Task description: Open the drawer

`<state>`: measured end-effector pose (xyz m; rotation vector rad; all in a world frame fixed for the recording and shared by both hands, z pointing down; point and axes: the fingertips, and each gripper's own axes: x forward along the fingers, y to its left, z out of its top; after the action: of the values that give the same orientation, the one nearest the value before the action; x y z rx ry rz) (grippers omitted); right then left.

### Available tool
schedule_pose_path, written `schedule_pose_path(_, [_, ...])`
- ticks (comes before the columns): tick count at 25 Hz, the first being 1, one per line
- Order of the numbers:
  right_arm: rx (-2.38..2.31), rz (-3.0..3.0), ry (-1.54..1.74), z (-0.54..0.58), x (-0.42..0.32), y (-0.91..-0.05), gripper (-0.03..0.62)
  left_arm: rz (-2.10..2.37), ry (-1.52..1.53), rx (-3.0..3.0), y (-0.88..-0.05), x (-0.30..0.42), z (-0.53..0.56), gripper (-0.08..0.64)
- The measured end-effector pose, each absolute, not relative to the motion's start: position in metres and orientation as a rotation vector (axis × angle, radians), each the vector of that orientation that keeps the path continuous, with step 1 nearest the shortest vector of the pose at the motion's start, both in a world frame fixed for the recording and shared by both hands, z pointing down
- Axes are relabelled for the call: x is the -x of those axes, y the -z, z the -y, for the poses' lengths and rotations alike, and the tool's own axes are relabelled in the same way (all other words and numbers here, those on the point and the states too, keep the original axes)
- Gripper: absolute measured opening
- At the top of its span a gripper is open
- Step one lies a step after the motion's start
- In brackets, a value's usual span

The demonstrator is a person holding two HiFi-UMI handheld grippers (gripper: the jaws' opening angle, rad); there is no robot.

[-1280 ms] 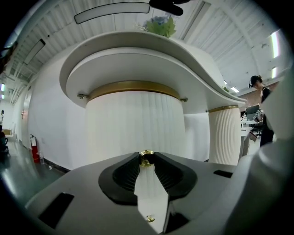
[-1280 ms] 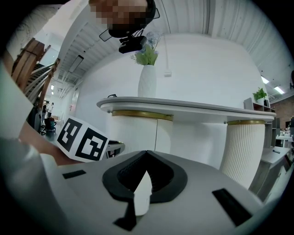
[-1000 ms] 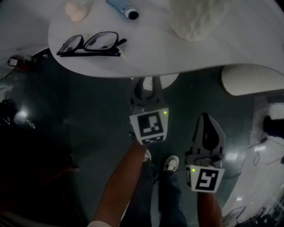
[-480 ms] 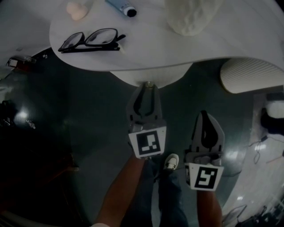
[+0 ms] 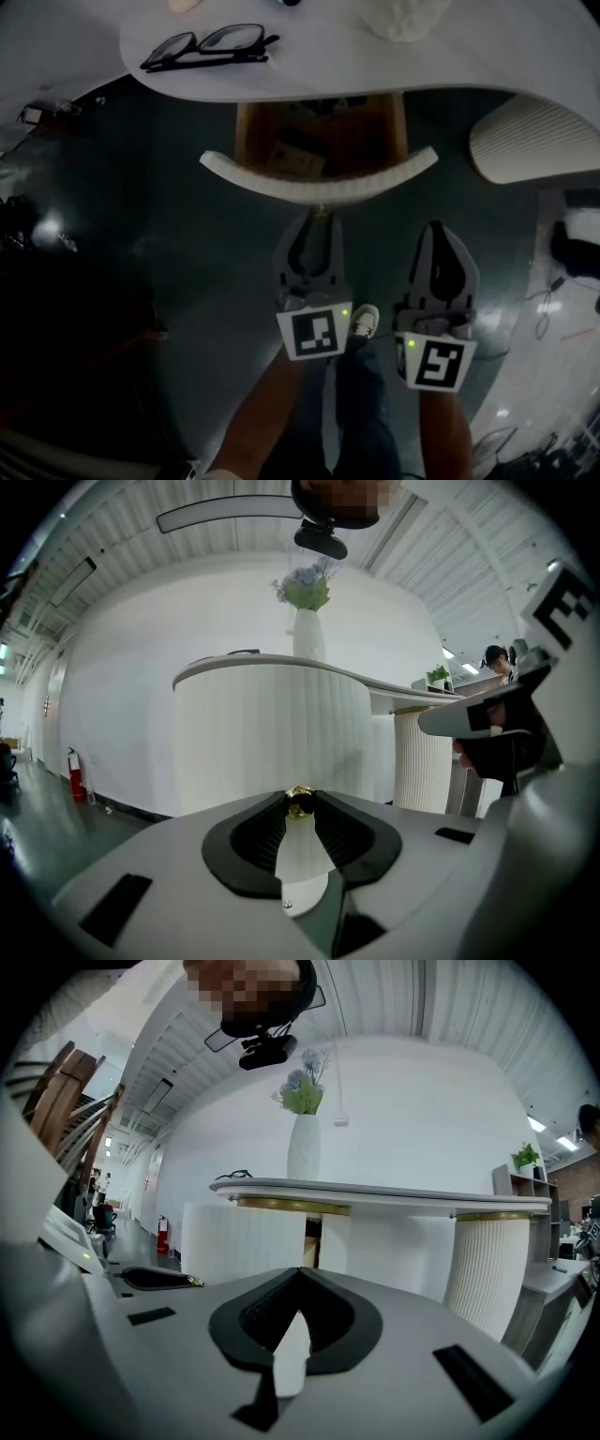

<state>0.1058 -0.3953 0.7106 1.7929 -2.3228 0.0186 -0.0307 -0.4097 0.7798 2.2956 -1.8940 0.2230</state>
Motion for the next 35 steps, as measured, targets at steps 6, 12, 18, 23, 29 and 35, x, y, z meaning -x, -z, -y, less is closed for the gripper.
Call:
schedule_pose_path(6, [-1.794,2.337,-0.015,0.359,-0.110,-0.714,0.005,1.869,-0.231,-2.255,-0.788,0.030,0.353,0.101])
schedule_pose_path(12, [-1.783,2.345,-0.035,0.357,-0.113,-0.708,0.005,1.838,-0.257,-2.214,-0.788,0.030,0.324,0.101])
schedule_pose_path(18, [-1.772,2.353,-0.056,0.361,-0.111,-0.709,0.005,1.833,-0.352,-2.259,-0.789,0.030,0.322,0.101])
schedule_pose_path(23, [-1.767,2.361,-0.058,0.360,-0.110,-0.708,0.005,1.783,-0.547,-2.422,-0.787,0.026,0.323,0.104])
schedule_pose_path(29, [-1.760,2.358,-0.074,0.356,-0.109,-0.698,0.005,1.787,-0.521,-2.358,-0.780,0.029,0.311,0.120])
schedule_pose_path(35, [-1.743,2.356,-0.084,0.351,-0.110,-0.668,0.005,1.780,-0.545,-2.386,-0.737,0.032,0.303,0.120])
